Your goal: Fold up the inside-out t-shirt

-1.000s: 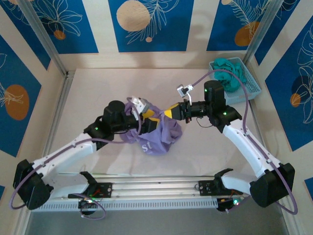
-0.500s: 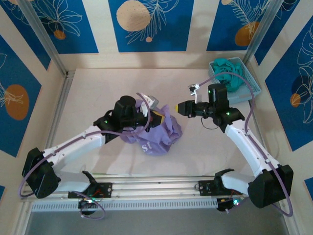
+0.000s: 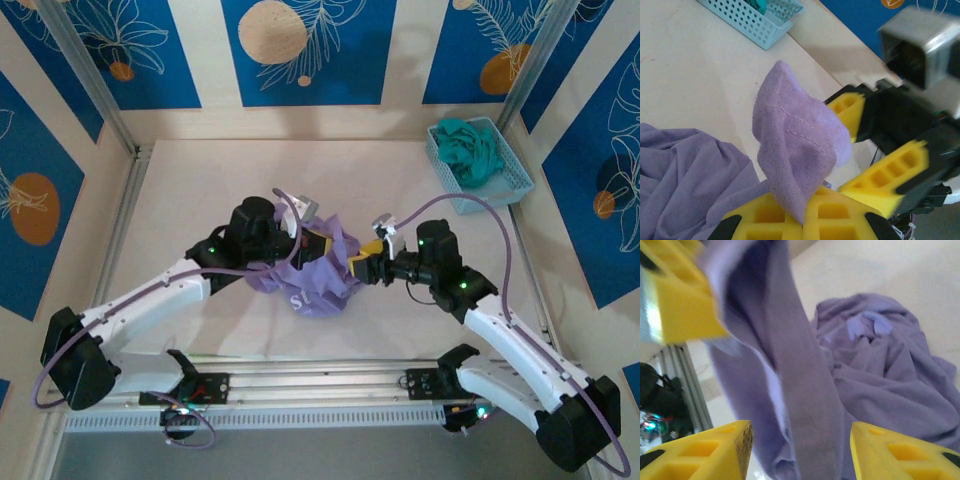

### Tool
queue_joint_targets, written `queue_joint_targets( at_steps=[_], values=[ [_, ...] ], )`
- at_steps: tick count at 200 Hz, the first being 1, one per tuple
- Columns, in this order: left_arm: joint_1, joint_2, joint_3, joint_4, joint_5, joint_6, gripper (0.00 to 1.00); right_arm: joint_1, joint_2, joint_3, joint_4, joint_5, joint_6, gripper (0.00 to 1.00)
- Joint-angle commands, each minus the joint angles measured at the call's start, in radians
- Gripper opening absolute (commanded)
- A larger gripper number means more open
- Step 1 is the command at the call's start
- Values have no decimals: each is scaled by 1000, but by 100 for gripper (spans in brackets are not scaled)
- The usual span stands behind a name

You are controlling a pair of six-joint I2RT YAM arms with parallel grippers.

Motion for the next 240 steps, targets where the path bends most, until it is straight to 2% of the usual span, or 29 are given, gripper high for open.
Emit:
queue_joint_targets(
  at_steps=[1,41,105,116,139,177,200,240],
  values=[
    [10,-43,4,-9,-11,1,0,25,24,-44,61,63,-37,54],
    [14,-54,3,-21,-13,10,0,36,38,-61,114,89,-31,45],
    [18,-69,-9,-28,-21,18,0,20,19,-52,108,59,-54,41],
    [17,-71,-9,-28,-19,19,0,17,18,-52,110,57,-54,39],
    [19,-74,-13,-24,-13,22,0,14,33,-46,140,32,-45,27],
    [26,-83,-37,-31,-55,47,0,-7,48,-7,200,-100,0,0],
    [51,-114,-84,-10,-78,68,0,-61,27,4,209,-221,66,0],
    [63,-170,-204,45,-50,139,14,-106,17,43,176,-362,124,0]
  ],
)
